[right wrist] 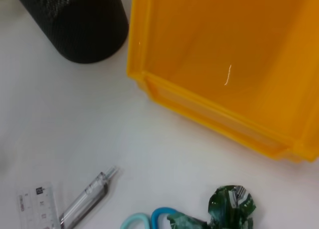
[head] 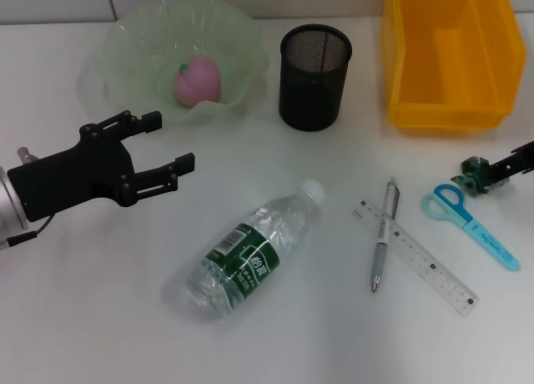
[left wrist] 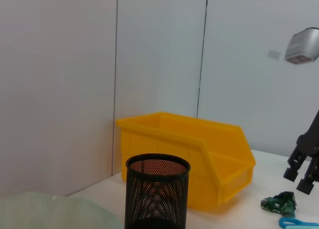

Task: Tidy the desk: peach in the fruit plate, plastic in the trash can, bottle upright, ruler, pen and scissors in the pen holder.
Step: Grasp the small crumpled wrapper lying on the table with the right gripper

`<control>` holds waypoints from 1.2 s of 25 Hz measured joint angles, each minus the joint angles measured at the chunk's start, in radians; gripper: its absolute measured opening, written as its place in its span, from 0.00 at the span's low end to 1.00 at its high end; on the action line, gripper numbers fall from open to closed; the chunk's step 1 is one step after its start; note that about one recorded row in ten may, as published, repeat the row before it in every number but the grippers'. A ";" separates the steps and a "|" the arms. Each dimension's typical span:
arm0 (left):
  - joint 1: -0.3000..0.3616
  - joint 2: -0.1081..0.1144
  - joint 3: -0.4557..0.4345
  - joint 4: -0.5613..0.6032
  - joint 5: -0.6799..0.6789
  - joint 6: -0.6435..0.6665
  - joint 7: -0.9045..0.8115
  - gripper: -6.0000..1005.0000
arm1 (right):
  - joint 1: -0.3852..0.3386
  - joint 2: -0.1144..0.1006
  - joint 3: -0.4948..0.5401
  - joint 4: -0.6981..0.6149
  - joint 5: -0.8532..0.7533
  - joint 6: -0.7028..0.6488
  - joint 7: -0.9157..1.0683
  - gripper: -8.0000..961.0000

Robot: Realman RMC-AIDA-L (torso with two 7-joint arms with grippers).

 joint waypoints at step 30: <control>-0.001 -0.002 0.000 0.000 0.000 -0.005 0.003 0.78 | 0.057 0.000 -0.040 0.234 0.001 0.189 -0.002 0.56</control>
